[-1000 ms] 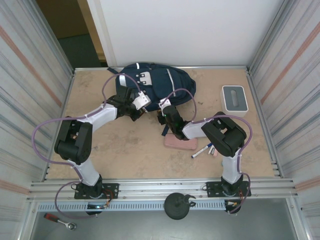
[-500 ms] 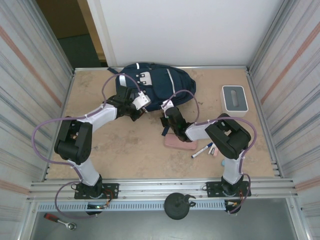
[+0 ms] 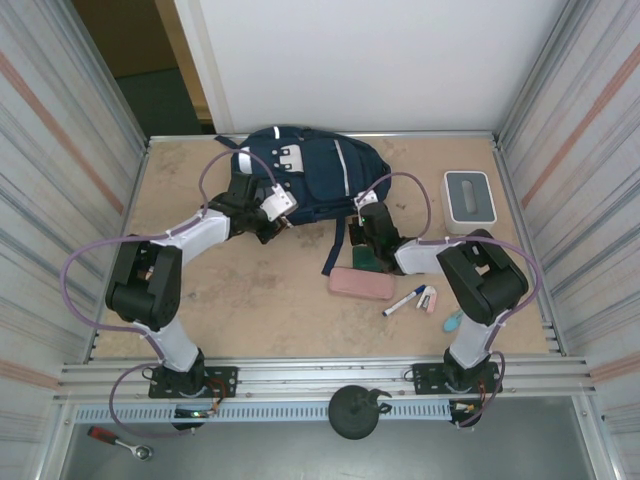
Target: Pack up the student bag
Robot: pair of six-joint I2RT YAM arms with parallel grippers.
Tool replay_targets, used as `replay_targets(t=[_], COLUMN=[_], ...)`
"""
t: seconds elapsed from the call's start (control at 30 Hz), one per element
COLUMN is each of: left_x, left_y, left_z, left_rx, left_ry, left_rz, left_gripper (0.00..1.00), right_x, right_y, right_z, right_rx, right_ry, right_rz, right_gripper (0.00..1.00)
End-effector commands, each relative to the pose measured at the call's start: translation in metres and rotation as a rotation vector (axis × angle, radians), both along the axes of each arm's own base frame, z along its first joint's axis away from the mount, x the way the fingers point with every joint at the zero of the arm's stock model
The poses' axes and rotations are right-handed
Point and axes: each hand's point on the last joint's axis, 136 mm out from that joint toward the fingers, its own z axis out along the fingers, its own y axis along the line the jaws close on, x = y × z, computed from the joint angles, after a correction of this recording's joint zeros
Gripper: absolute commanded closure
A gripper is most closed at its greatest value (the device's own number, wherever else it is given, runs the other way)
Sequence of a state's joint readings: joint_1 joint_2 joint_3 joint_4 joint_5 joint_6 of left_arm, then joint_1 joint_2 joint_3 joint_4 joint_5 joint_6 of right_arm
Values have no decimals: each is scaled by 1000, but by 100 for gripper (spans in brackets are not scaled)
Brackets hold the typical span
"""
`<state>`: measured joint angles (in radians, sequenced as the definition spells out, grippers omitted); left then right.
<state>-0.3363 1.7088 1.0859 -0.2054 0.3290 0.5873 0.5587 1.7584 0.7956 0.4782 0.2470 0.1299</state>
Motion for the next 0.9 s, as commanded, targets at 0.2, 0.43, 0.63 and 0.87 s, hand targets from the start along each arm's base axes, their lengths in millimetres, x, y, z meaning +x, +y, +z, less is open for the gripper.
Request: replay_targets(t=[0.2,0.43,0.63,0.87], left_x=[-9,-19,-12,0], left_y=[-11,-51,-95,-129], left_z=[14,35,36,29], left_rx=[35,7,75,80], left_ry=[-87,-220,-306,-326], left_rz=[-107,-212,-307,-362], left_gripper=[69,44,40,40], right_x=[-13,-19,-24,-30], right_y=[13,23,29,31], right_z=[8,17,24,31], right_rx=[151,222,272,319], right_ry=[100,120,125,126], right_rz=[75,117,139,152], right_gripper=[100,100,100,100])
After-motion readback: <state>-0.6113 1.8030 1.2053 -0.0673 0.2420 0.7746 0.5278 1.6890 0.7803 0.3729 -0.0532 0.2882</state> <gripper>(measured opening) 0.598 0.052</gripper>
